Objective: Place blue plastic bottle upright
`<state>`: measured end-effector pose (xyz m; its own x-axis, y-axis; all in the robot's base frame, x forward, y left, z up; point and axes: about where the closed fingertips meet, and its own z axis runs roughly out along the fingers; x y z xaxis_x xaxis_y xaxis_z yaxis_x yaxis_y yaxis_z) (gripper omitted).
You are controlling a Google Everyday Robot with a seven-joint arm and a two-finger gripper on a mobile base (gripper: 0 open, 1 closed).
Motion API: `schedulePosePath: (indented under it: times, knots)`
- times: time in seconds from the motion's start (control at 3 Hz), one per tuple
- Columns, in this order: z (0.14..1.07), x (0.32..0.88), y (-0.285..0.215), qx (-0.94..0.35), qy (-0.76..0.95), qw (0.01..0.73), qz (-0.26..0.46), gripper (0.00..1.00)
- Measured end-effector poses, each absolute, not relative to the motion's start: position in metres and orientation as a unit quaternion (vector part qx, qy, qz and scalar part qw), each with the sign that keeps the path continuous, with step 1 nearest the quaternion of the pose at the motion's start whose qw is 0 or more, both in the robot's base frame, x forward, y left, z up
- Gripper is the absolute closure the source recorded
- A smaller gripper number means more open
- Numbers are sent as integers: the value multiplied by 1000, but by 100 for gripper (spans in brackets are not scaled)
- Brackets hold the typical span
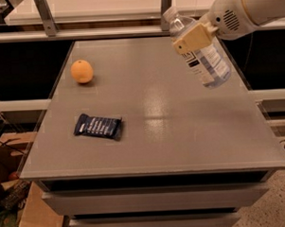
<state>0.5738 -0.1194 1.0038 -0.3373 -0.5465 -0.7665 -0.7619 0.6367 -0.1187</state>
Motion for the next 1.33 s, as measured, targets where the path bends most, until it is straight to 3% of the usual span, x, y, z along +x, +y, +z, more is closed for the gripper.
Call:
schedulePosePath:
  times: [1.33]
  knots:
    - [995,567,-78,-417,677,517,317,100]
